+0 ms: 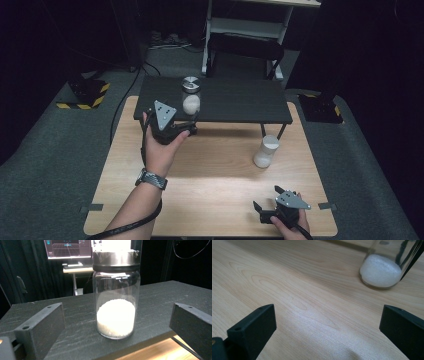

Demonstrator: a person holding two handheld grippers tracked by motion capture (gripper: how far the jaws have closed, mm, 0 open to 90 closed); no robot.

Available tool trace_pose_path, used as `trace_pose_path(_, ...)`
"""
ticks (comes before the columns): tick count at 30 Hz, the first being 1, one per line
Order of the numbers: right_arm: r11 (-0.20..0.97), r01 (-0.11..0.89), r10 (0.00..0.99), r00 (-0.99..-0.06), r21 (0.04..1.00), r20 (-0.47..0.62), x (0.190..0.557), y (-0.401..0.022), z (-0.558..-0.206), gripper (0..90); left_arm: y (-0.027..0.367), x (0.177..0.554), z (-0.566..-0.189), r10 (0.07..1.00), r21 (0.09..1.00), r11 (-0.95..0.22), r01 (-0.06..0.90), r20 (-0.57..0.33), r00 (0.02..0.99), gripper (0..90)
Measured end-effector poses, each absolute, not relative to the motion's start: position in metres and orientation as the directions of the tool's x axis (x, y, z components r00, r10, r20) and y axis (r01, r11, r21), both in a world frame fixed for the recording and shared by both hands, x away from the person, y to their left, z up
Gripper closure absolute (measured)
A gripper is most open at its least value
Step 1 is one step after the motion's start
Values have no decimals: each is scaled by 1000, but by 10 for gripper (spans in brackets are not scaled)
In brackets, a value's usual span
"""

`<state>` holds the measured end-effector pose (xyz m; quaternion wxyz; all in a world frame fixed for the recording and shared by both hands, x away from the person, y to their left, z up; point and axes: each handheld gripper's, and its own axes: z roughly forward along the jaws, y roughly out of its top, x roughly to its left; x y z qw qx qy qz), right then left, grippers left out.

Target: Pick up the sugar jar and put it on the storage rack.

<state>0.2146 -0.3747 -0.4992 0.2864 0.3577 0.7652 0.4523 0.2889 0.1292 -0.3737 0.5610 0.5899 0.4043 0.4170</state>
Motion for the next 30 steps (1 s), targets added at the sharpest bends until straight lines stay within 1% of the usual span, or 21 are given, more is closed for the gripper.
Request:
trace_pose_path(3, 334, 289, 808, -578, 897, -114, 214, -375, -499, 0, 132, 283, -379, 944, 999, -31, 9, 26, 330, 6)
trace_pose_path(9, 336, 289, 807, -580, 896, -116, 215, -374, -499, 0, 135, 271, -391, 941, 999, -38, -2, 37, 336, 6)
trace_pose_path(12, 337, 288, 806, -579, 896, -118, 214, -374, -499, 0, 138, 265, -397, 938, 1000, -17, 5, 14, 346, 6)
trace_pose_path(18, 340, 288, 806, -580, 895, -120, 215, -374, -499, 0, 140, 252, -410, 936, 1000, -17, -1, 16, 353, 6)
trace_pose_path(30, 335, 288, 808, -578, 897, -116, 214, -374, -499, 0, 144, 232, -436, 932, 1000, 6, 20, -13, 362, 6)
